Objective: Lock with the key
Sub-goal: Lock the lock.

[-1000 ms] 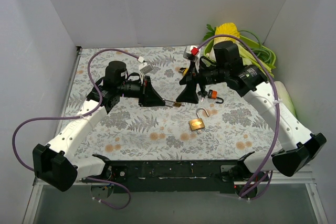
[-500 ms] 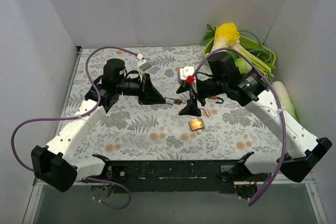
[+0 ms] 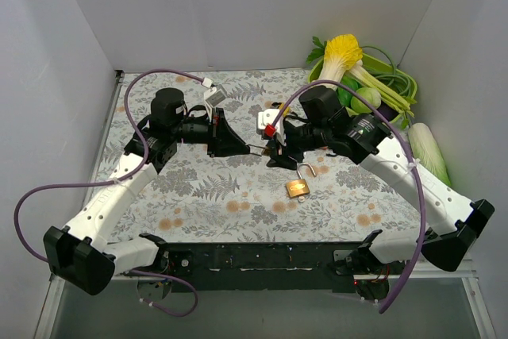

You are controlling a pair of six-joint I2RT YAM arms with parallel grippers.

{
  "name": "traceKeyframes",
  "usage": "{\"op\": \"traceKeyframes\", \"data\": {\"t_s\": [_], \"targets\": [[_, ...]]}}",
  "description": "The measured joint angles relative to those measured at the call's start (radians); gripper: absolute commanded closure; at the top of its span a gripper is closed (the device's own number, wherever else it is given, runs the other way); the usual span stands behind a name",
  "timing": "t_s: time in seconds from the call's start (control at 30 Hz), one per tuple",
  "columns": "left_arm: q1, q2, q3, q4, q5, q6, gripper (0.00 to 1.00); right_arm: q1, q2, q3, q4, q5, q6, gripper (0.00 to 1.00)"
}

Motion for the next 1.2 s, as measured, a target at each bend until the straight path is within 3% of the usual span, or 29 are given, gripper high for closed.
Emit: {"op": "traceKeyframes", "data": {"t_s": [0.2, 0.4, 0.9, 1.2], "targets": [[0.0, -0.003, 0.0, 0.007, 0.001, 0.009, 1.0, 0.0, 0.003, -0.001, 0.0, 0.002, 0.002, 0.68], [-0.001, -0.011, -0.002, 0.0, 0.015, 0.05, 1.0, -0.004, 0.013, 0.006, -0.002, -0.006, 0.015, 0.98], [-0.049, -0.084, -0.025, -0.012, -0.002, 0.237, 1.0, -0.024, 0.051, 0.063, -0.091, -0.16, 0.075, 0.99], [-0.115, -0.093, -0.045, 0.003, -0.057, 0.268, 1.0, -0.038, 0.069, 0.067, -0.156, -0.211, 0.121, 0.99]]}}
